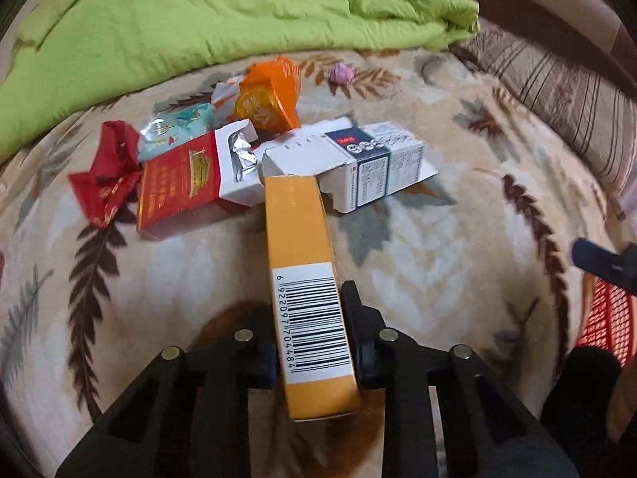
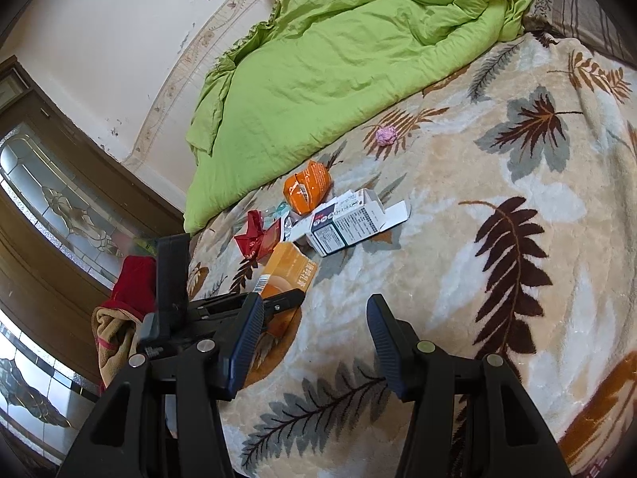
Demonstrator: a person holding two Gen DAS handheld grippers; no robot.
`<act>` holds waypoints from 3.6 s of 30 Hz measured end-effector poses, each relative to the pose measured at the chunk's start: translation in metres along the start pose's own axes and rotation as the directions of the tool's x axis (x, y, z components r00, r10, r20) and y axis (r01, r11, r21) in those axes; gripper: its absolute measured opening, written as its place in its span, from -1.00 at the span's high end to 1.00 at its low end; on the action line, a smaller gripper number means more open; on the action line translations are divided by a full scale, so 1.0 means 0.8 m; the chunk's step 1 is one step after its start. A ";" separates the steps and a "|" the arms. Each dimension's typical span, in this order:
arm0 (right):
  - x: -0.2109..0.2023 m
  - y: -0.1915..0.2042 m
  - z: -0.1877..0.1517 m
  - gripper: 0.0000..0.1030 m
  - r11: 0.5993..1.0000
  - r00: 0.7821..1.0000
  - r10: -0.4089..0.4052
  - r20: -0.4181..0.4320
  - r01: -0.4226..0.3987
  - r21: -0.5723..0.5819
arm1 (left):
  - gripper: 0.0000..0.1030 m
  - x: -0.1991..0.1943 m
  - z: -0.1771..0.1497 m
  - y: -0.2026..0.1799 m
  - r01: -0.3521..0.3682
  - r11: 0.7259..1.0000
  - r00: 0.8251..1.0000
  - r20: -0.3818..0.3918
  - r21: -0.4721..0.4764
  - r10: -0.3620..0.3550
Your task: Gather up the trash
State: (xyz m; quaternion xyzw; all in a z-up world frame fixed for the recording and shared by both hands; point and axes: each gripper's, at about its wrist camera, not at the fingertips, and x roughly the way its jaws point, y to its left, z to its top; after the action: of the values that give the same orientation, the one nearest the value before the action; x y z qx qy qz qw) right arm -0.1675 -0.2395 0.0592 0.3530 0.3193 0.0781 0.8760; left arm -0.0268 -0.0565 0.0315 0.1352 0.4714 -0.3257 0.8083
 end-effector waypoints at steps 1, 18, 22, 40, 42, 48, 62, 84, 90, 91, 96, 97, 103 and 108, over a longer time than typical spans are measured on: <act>0.001 0.000 0.001 -0.13 1.000 1.000 0.001 -0.007 -0.001 0.002 | 0.52 -0.011 -0.007 -0.001 0.003 1.000 1.000 0.029 -0.022 -0.002; 0.201 -0.055 0.149 -0.19 0.996 0.957 -0.060 -0.283 0.039 -0.079 | 0.52 -0.072 -0.062 0.045 -0.075 0.961 0.968 0.213 -0.266 0.134; 0.197 -0.064 0.122 -0.19 0.999 0.943 0.027 -0.333 -0.034 -0.015 | 0.52 -0.068 -0.064 0.053 -0.066 0.957 0.970 0.206 -0.282 0.128; 0.150 0.079 0.038 -0.31 0.780 0.909 -0.194 -0.369 -0.085 -0.620 | 0.52 -0.079 -0.065 0.075 -0.031 0.939 0.964 0.237 -0.344 0.119; 0.177 0.073 0.049 -0.31 0.797 0.890 -0.184 -0.417 -0.113 -0.594 | 0.52 -0.080 -0.065 0.076 -0.039 0.938 0.963 0.238 -0.345 0.128; 0.223 0.072 0.023 -0.31 0.713 0.800 -0.315 -0.511 -0.155 -0.683 | 0.52 -0.079 -0.066 0.077 -0.029 0.938 0.965 0.236 -0.344 0.116; 0.131 0.064 -0.015 0.31 0.837 0.928 -0.359 -0.099 0.273 -0.475 | 0.52 -0.086 -0.066 0.039 -0.068 0.952 0.955 0.255 -0.298 0.148; 0.039 0.076 -0.025 0.31 0.895 0.971 -0.221 0.091 0.239 -0.376 | 0.52 -0.105 -0.062 -0.006 -0.275 0.938 0.880 0.339 -0.213 0.334; 0.050 0.079 -0.026 0.31 0.890 0.972 -0.225 0.074 0.236 -0.390 | 0.52 -0.090 -0.058 -0.009 -0.270 0.946 0.892 0.322 -0.180 0.316; 0.052 0.079 -0.026 0.31 0.890 0.972 -0.225 0.071 0.235 -0.392 | 0.52 -0.088 -0.057 -0.009 -0.270 0.946 0.894 0.318 -0.178 0.315; 0.058 0.081 -0.026 0.31 0.886 0.974 -0.221 0.056 0.225 -0.405 | 0.52 -0.083 -0.056 -0.009 -0.269 0.947 0.898 0.310 -0.175 0.313; 0.059 0.081 -0.027 0.31 0.886 0.974 -0.220 0.055 0.223 -0.407 | 0.52 -0.083 -0.056 -0.009 -0.269 0.947 0.898 0.310 -0.175 0.312; 0.060 0.080 -0.026 0.31 0.887 0.976 -0.212 0.045 0.212 -0.410 | 0.52 -0.080 -0.055 -0.010 -0.274 0.947 0.898 0.309 -0.168 0.315; 0.061 0.078 -0.026 0.31 0.888 0.977 -0.211 0.040 0.209 -0.409 | 0.52 -0.079 -0.056 -0.011 -0.275 0.948 0.897 0.311 -0.163 0.314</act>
State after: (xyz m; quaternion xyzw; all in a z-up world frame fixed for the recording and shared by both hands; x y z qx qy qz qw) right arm -0.1364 -0.1637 0.0651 0.1241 0.3343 0.0494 0.9330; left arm -0.0842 -0.0145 0.0629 0.1016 0.3199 -0.1900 0.9226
